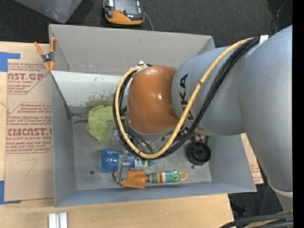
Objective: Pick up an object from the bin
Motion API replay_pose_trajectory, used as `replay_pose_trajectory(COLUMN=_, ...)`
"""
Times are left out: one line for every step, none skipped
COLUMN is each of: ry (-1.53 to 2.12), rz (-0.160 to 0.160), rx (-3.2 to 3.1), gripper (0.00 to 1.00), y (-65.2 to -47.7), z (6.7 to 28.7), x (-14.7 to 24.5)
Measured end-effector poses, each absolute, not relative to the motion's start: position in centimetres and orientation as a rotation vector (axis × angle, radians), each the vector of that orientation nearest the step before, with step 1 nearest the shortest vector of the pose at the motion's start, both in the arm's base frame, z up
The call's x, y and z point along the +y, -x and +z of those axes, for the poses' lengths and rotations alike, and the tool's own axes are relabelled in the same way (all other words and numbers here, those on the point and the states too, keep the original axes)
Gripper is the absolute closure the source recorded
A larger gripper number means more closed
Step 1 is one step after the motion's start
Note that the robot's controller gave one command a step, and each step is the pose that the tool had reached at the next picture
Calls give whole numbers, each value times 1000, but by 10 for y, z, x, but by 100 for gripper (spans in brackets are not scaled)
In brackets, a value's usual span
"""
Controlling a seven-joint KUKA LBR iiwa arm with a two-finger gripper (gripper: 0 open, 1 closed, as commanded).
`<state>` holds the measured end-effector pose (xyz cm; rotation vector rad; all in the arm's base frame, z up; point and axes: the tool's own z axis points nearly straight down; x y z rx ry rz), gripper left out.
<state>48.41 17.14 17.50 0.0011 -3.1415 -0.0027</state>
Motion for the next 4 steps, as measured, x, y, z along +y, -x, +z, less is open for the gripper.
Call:
replay_pose_trajectory(ry=-1, rz=-3, rx=-3142, gripper=0, y=-484, z=175, x=171)
replay_pose_trajectory(ry=-22, rz=-3, rx=-3144, gripper=0, y=-485, z=172, x=171)
replay_pose_trajectory(ry=-155, rz=1, rx=-3133, gripper=0, y=-492, z=171, x=166)
replay_pose_trajectory(ry=-447, rz=-3, rx=-3108, gripper=0, y=-500, z=173, x=135)
